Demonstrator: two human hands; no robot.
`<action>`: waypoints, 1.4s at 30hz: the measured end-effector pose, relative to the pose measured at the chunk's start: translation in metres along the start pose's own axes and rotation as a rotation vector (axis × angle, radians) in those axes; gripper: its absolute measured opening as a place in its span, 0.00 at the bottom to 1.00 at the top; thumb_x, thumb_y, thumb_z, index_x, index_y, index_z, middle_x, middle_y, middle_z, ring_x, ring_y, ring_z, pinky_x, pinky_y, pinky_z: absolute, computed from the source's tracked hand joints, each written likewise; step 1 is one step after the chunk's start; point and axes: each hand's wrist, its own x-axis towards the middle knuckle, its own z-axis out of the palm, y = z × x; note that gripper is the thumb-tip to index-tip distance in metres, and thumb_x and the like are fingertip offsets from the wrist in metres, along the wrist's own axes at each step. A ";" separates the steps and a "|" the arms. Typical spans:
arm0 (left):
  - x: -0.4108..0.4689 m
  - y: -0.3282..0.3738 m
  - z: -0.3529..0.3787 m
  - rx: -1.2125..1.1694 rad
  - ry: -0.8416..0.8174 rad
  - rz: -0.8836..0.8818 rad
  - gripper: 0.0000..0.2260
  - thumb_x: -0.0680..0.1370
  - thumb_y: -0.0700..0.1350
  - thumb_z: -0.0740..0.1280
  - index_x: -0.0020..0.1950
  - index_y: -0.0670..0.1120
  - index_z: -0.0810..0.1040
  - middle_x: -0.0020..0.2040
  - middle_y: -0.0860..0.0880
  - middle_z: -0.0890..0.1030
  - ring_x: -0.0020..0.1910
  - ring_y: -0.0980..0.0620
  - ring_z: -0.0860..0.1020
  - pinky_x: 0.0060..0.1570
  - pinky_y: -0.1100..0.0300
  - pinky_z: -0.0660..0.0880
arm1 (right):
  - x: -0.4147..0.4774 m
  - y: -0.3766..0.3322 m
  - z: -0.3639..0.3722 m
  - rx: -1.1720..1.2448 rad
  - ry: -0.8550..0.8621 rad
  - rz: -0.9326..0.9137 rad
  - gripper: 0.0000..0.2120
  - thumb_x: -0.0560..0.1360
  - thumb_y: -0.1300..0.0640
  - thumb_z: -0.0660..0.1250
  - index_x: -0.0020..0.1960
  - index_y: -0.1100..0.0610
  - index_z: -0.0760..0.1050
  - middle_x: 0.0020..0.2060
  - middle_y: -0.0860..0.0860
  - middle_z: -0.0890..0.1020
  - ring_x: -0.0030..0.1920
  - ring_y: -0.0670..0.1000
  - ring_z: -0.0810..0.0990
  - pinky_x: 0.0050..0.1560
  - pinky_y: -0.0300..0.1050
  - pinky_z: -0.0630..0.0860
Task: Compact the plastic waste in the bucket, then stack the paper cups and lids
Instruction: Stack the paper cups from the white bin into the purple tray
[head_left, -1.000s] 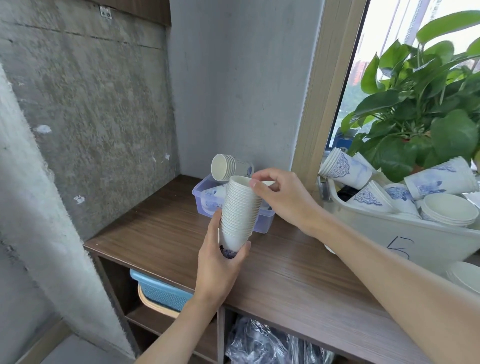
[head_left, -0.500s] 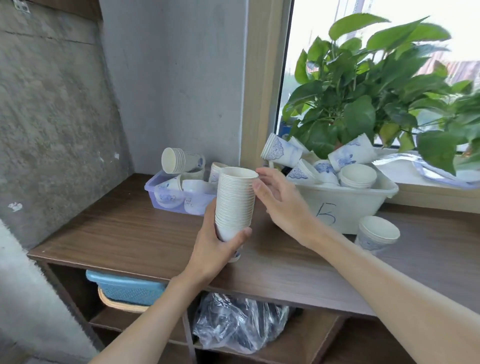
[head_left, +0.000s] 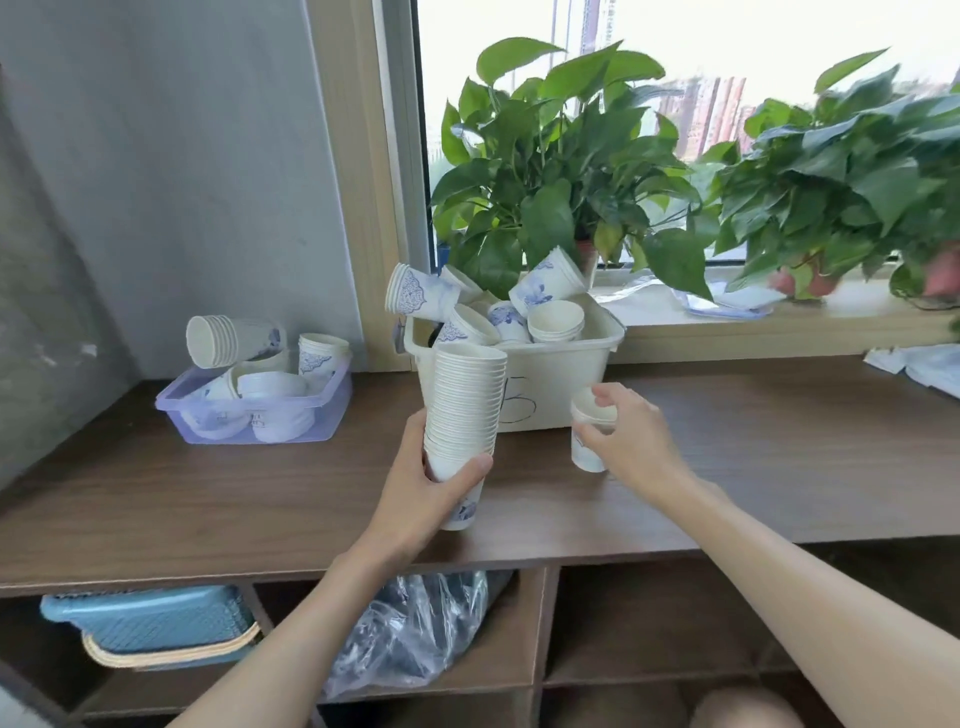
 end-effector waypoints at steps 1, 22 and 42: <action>0.000 0.001 0.001 0.006 -0.005 -0.004 0.28 0.75 0.44 0.75 0.71 0.53 0.67 0.52 0.71 0.78 0.54 0.68 0.78 0.50 0.72 0.75 | 0.001 0.005 0.001 -0.002 -0.005 0.039 0.23 0.75 0.52 0.68 0.68 0.52 0.70 0.61 0.48 0.76 0.55 0.53 0.76 0.53 0.53 0.78; -0.011 -0.003 -0.062 0.149 0.038 -0.015 0.35 0.64 0.64 0.74 0.69 0.62 0.66 0.57 0.68 0.78 0.57 0.66 0.77 0.56 0.60 0.75 | -0.004 -0.108 -0.015 0.323 0.138 -0.355 0.14 0.77 0.61 0.64 0.36 0.48 0.69 0.28 0.47 0.72 0.32 0.52 0.75 0.34 0.43 0.70; -0.036 0.016 -0.144 0.197 0.176 -0.011 0.26 0.74 0.44 0.76 0.64 0.62 0.68 0.51 0.64 0.79 0.49 0.52 0.79 0.40 0.61 0.80 | -0.019 -0.220 0.055 0.443 -0.255 -0.586 0.03 0.77 0.53 0.66 0.50 0.49 0.78 0.38 0.40 0.77 0.32 0.55 0.74 0.40 0.49 0.75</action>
